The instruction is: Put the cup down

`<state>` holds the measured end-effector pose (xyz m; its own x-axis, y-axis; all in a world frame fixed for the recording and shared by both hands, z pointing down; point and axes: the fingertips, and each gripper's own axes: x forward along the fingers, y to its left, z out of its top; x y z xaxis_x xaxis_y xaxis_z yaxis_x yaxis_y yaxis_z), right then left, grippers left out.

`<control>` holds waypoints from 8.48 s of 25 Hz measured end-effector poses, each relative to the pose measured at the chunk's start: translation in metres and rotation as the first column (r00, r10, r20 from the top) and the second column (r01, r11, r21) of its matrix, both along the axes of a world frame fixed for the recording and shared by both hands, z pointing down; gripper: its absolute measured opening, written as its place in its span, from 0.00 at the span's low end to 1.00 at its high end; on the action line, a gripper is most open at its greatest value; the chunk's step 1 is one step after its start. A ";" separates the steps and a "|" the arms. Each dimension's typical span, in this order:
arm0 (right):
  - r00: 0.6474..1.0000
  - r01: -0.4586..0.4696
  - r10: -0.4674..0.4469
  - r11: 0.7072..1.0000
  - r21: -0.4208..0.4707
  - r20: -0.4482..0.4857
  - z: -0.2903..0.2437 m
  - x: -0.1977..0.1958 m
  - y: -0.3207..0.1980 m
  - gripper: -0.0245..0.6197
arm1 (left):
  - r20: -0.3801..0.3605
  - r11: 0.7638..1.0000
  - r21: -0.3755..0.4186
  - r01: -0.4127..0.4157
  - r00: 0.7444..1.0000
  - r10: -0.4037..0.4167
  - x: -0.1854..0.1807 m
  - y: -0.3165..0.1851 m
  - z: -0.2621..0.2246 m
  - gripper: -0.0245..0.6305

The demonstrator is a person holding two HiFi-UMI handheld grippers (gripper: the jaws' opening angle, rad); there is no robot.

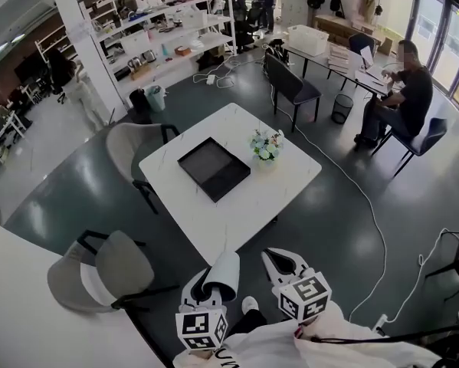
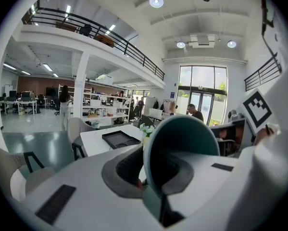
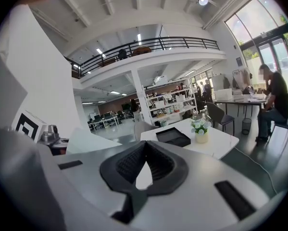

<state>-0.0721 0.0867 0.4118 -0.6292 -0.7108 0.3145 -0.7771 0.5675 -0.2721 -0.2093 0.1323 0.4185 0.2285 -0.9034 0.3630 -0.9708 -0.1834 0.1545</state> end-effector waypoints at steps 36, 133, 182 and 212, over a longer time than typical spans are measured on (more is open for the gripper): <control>0.996 0.085 -0.084 0.994 -0.063 0.014 0.018 0.006 -0.132 0.05 | 0.029 0.994 -0.077 0.081 0.996 -0.079 0.003 -0.128 0.014 0.09; 0.985 -0.171 0.168 0.982 -0.076 -0.045 0.104 0.047 -0.359 0.05 | 0.217 0.843 -0.462 -0.276 0.886 0.409 0.001 -0.469 0.177 0.10; 0.982 -0.190 0.187 0.966 -0.178 -0.032 0.153 0.037 -0.340 0.05 | 0.132 0.606 -0.722 -0.334 0.793 0.594 0.016 -0.501 0.246 0.10; 0.980 -0.199 0.200 0.958 -0.205 -0.015 0.157 0.040 -0.330 0.05 | 0.161 0.557 -0.766 -0.320 0.743 0.649 0.021 -0.501 0.239 0.11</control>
<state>-0.0324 -0.2437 0.5690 -0.4835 -0.7431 0.4627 -0.8668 0.3328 -0.3714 -0.1887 -0.3691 0.6580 0.2458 -0.1666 0.9549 -0.7535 -0.6525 0.0801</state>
